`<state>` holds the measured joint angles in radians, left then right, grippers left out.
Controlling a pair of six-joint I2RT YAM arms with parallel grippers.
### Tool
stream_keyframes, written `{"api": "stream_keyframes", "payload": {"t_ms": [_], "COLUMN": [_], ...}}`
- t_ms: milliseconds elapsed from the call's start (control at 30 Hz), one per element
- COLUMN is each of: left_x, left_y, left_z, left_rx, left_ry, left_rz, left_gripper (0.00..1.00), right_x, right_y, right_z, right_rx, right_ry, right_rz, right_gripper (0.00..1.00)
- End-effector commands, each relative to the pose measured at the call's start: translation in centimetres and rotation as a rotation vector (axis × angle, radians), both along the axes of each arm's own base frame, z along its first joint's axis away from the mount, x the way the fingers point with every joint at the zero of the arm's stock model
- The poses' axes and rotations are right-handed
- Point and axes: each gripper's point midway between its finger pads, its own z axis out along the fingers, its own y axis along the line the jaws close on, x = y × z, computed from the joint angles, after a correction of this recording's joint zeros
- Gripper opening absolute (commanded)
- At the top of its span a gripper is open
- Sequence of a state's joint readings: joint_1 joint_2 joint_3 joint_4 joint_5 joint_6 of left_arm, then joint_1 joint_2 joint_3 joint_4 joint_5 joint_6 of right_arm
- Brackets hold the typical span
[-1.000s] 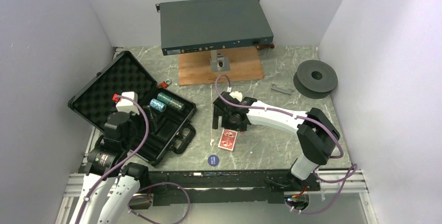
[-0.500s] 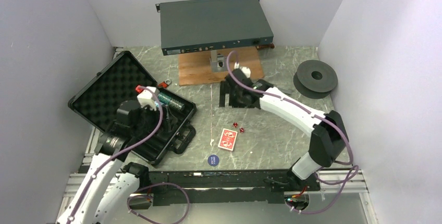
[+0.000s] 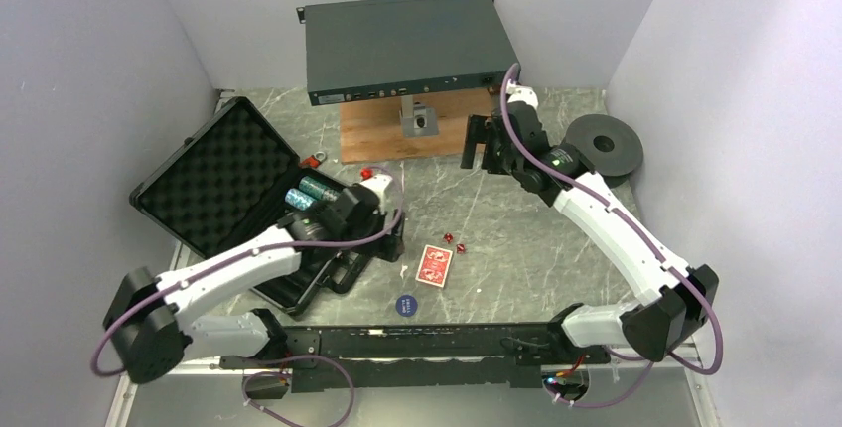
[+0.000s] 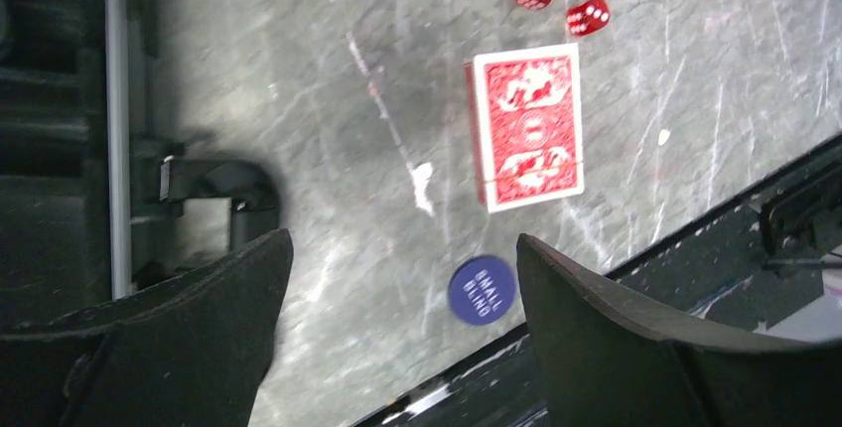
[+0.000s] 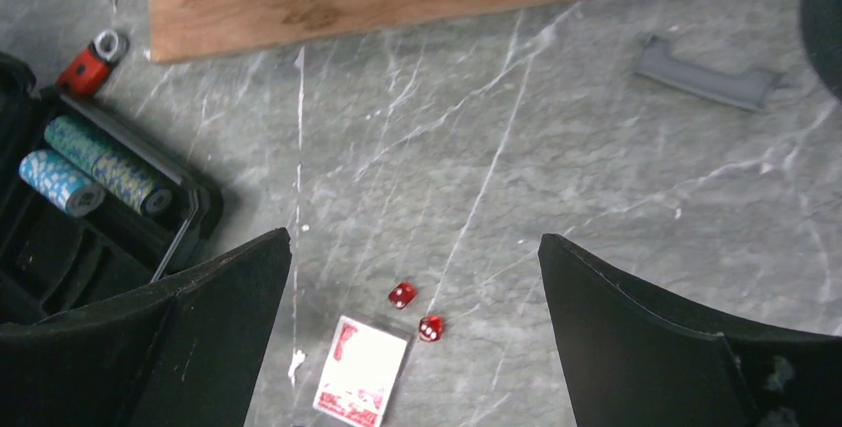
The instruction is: Pack up texas hold em set
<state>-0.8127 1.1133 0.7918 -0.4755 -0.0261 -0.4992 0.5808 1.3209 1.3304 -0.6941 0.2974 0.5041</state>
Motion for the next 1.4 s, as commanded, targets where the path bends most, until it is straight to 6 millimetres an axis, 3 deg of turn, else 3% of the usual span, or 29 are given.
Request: {"api": "stream_keyframes", "payload": {"t_ms": [0,67,233,433,700,1067,1367], "left_x": [1.6,1.3,0.8,0.1,-0.8,-1.7,-1.6], "left_y": [-3.6,-5.4,-9.4,-12.1,-12.6,-13.8,-13.3], "left_z": [1.3,0.1,-1.5,-4.0,-6.8,-8.5,-9.3], "left_rx": [0.006,0.071,0.156,0.187,0.260,0.285,0.310], "left_ry": [-0.019,-0.002,0.023,0.073,0.117,0.135,0.141], "left_rz": [0.125,0.126,0.107,0.041,0.025,0.016,0.044], "left_gripper": [0.93,0.99,1.00,1.00,0.96,0.90,0.84], "right_x": [0.4,0.3,0.2,-0.1,-0.4,-0.3,-0.3], "right_y": [-2.5,-2.8,-2.7,-2.8,-2.8,-2.0,-1.7], "right_z": [4.0,4.2,4.1,4.6,4.2,3.6,3.3], "right_rx": [-0.003,0.008,0.021,0.030,0.035,0.049,0.054], "right_ry": [-0.119,-0.130,-0.129,-0.158,-0.164,-0.148,-0.139], "right_rz": [-0.047,-0.045,-0.020,-0.008,0.001,0.029,0.040], "right_gripper": [1.00,1.00,1.00,1.00,1.00,1.00,1.00]}}
